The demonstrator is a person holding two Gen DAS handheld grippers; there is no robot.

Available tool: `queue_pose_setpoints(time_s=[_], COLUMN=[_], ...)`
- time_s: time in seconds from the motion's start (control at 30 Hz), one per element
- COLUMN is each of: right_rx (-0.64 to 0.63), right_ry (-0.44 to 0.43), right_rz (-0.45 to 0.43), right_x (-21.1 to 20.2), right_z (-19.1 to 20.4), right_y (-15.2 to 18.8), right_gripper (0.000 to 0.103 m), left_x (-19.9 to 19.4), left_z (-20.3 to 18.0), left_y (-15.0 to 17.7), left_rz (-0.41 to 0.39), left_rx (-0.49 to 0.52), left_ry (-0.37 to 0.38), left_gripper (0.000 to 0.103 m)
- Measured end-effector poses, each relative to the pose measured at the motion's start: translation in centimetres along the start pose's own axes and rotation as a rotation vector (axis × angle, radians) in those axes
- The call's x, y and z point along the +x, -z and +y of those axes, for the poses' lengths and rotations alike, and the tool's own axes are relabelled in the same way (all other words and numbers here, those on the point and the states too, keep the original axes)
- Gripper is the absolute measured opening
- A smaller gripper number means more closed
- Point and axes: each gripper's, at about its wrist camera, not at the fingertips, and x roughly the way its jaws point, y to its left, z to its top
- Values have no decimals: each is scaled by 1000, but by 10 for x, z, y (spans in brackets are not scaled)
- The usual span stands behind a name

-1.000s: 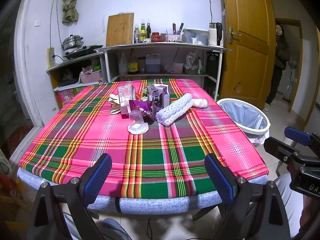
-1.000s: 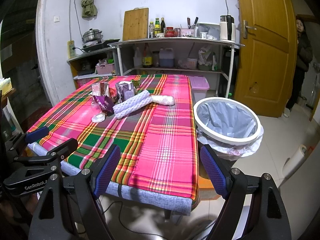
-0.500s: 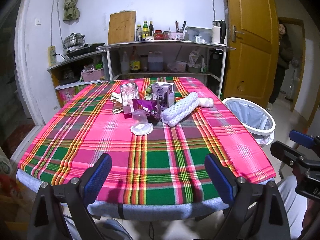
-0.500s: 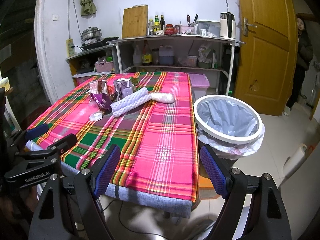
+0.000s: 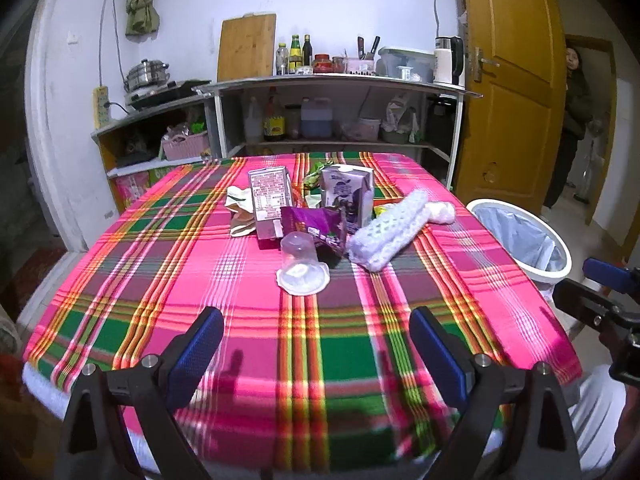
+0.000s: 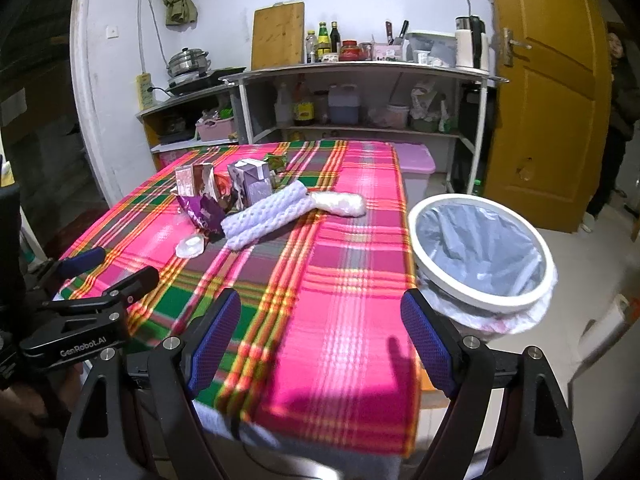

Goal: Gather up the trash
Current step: 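Grasp the clear plastic cup with the left gripper while the right gripper grasps the white foam net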

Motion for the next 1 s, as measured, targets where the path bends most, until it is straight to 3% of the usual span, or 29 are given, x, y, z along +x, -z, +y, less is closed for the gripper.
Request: queue_pose_setpoints(time_s=[0.5, 0.7, 1.0], right_rx=[69, 120, 221], right_ry=[-92, -118, -152], right_rz=[73, 109, 191], right_x=[81, 112, 153], right_z=[10, 14, 18], right_y=[-47, -63, -76], right_gripper=[82, 79, 76], left_x=[73, 98, 111], left_z=[47, 49, 48], left_y=[-35, -35, -33], left_rz=[80, 148, 170], left_rx=[-98, -103, -98], left_ry=[68, 117, 163], left_gripper=[91, 67, 36])
